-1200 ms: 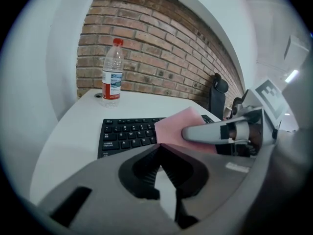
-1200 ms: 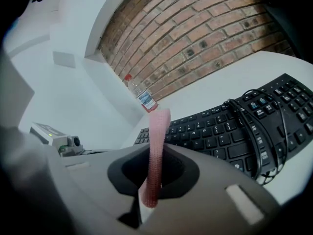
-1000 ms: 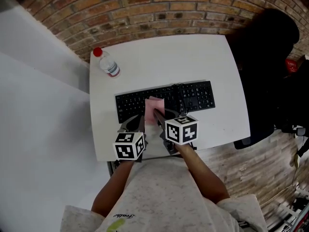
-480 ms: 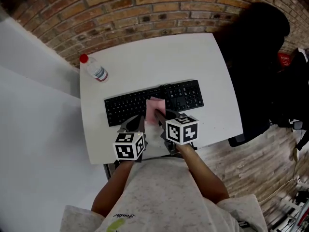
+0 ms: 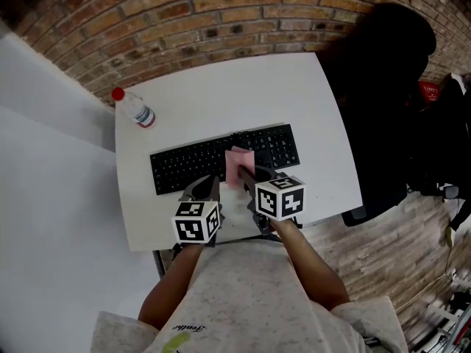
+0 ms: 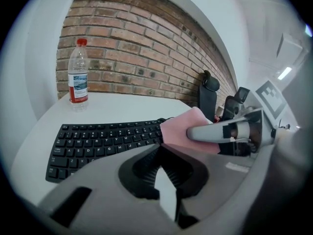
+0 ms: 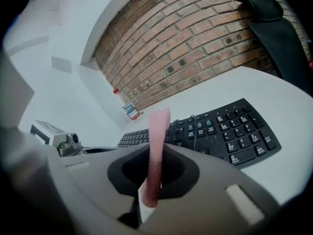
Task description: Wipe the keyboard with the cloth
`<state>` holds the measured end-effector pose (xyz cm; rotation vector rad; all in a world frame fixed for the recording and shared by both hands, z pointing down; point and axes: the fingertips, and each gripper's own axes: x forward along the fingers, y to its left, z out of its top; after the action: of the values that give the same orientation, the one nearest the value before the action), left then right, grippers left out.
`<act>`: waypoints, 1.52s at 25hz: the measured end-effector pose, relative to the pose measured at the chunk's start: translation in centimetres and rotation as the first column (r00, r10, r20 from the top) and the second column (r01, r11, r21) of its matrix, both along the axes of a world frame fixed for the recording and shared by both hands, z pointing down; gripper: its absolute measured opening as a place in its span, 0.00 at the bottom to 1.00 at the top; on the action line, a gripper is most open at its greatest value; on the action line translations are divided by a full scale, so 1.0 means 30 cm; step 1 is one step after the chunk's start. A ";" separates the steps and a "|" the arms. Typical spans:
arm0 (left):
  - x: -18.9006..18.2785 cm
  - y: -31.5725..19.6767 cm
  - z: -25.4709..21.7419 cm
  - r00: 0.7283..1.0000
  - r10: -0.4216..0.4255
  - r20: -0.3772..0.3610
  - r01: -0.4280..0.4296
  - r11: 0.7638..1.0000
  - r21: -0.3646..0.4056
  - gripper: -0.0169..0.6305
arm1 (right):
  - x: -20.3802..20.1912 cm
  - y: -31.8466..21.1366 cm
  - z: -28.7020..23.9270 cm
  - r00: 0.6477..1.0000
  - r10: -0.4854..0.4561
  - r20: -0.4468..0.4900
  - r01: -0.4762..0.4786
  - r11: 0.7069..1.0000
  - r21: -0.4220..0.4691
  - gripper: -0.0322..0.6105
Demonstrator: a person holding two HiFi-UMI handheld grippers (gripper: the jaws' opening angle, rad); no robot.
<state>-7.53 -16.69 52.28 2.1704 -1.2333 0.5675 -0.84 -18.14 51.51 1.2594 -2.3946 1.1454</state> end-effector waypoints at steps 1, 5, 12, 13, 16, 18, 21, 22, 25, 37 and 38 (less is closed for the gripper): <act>0.011 -0.003 -0.001 1.000 0.001 0.000 -0.001 1.000 0.002 0.01 | 0.011 -0.001 -0.004 1.000 -0.004 0.000 0.004 1.000 0.004 0.08; 0.066 -0.010 -0.004 1.000 0.010 -0.001 -0.010 1.000 0.009 0.01 | 0.061 -0.001 -0.017 1.000 -0.019 0.007 0.019 1.000 0.023 0.08; 0.163 -0.021 -0.004 1.000 0.020 -0.002 -0.020 1.000 0.014 0.01 | 0.169 -0.010 -0.021 1.000 -0.005 0.011 0.004 1.000 0.031 0.08; 0.176 -0.023 -0.003 1.000 0.021 -0.002 -0.021 1.000 0.014 0.01 | 0.185 -0.012 -0.019 1.000 -0.001 0.012 0.001 1.000 0.032 0.08; 0.210 -0.027 0.002 1.000 0.024 0.001 -0.024 1.000 0.014 0.01 | 0.229 -0.018 -0.015 1.000 0.009 0.017 -0.010 0.999 0.033 0.08; 0.229 -0.032 0.004 1.000 0.025 0.004 -0.025 1.000 0.015 0.01 | 0.254 -0.021 -0.015 1.000 0.015 0.026 -0.016 0.999 0.035 0.08; 0.261 -0.041 0.004 1.000 0.026 0.008 -0.026 1.000 0.018 0.01 | 0.291 -0.025 -0.010 0.999 0.020 0.031 -0.021 0.999 0.036 0.08; 0.272 -0.043 0.004 1.000 0.026 0.009 -0.027 0.999 0.019 0.01 | 0.304 -0.026 -0.007 0.999 0.022 0.032 -0.023 0.999 0.036 0.08; 0.307 -0.050 0.004 0.999 0.031 0.012 -0.032 0.999 0.022 0.01 | 0.344 -0.029 0.004 0.999 0.030 0.033 -0.031 0.999 0.032 0.08; 0.399 -0.067 0.020 0.999 0.039 0.028 -0.040 0.999 0.023 0.01 | 0.508 -0.044 0.033 0.996 0.084 0.024 -0.085 0.996 0.033 0.08; 0.403 -0.066 0.019 0.999 0.039 0.029 -0.040 0.999 0.025 0.01 | 0.523 -0.044 0.036 0.996 0.090 0.020 -0.090 0.995 0.033 0.08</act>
<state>4.56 -18.67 52.85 2.2195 -1.2209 0.6040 14.87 -19.46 52.59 1.3867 -2.4026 1.1499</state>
